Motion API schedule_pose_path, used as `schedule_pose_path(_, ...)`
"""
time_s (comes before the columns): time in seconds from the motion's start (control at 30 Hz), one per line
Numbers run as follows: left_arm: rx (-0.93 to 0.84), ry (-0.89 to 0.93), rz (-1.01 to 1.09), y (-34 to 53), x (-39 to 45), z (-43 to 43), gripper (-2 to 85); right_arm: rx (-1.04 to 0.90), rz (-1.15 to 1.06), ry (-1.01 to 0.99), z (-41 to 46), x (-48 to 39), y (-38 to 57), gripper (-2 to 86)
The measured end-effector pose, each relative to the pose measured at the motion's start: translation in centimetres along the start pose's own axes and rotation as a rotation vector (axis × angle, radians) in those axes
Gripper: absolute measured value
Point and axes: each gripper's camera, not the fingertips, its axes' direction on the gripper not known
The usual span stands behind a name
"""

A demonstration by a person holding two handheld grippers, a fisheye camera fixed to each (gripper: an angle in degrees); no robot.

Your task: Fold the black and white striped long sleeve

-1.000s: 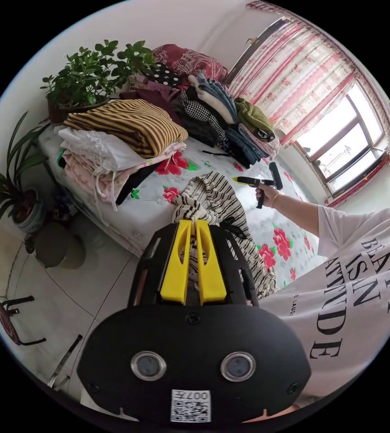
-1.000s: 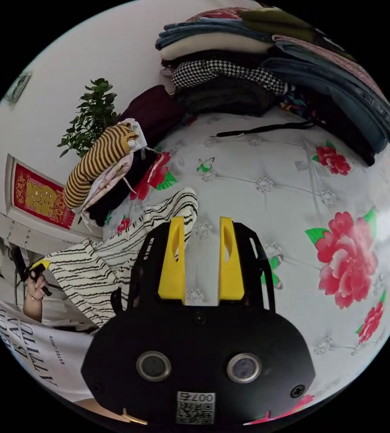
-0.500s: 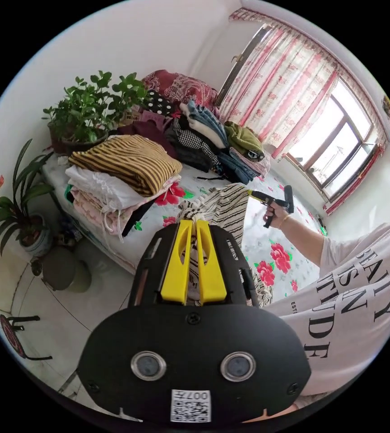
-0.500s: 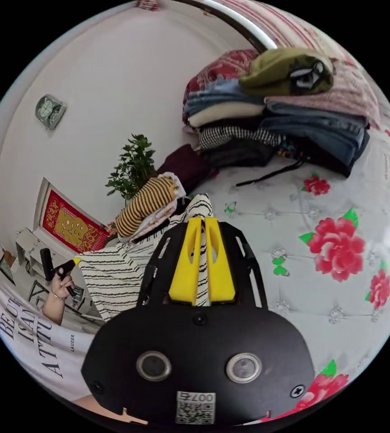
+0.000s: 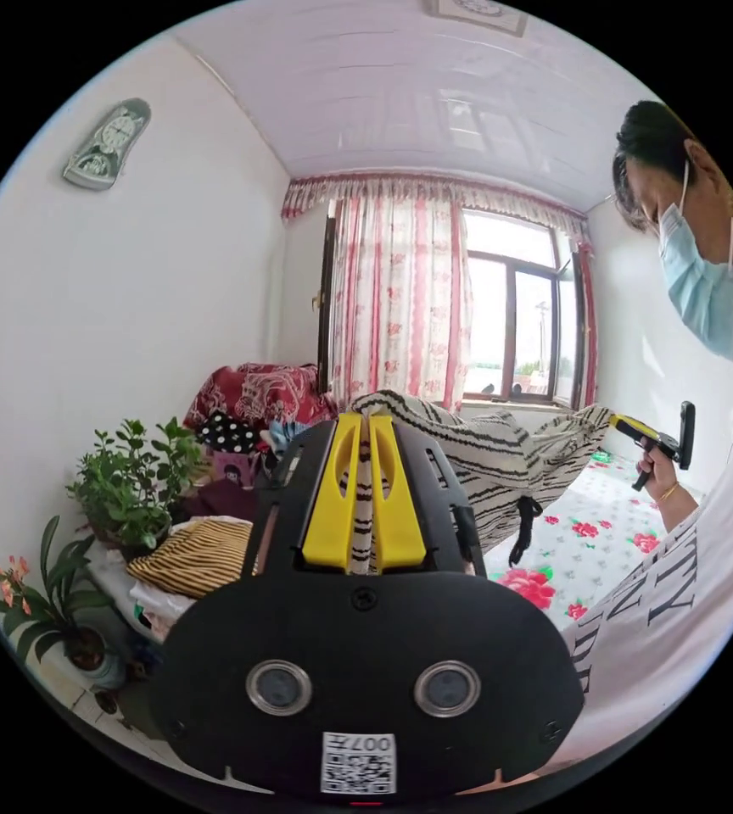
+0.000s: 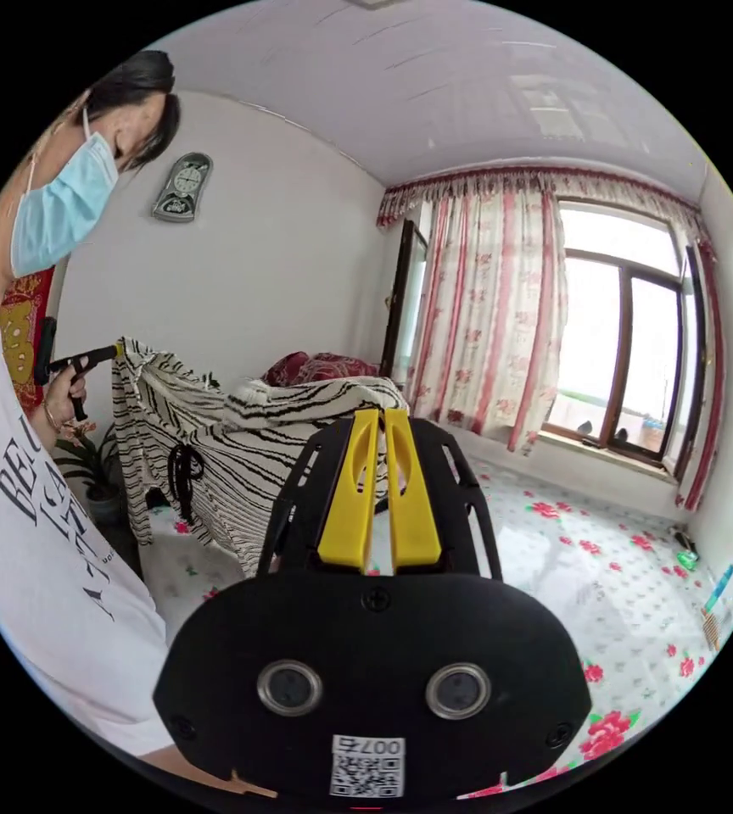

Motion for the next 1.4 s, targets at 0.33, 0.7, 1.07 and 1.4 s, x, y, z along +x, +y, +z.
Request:
schedule_pose_path(0.33, 0.156, 0.130, -0.003, -3.4, 0.3, 1.3, -0.9, 0.133, -0.043, 0.256, -9.8, -1.6, -6.3, -0.2)
schedule_pose_path(0.7, -0.486, 0.163, -0.285, 1.0, -7.1, 36.7, 5.9, -0.436, 0.172, 0.143, 28.3, 14.5, -4.1, 0.1)
schedule_pose_path(1.07, -0.960, 0.083, -0.286, 20.3, -9.6, 34.3, 6.9, -1.053, 0.290, 0.112, 31.0, 7.1, 30.0, 2.9)
schedule_pose_path(1.4, -1.138, 0.118, -0.416, 25.2, -7.9, 35.6, 4.4, -1.151, 0.309, 0.063, 31.3, 4.7, 36.3, 3.9)
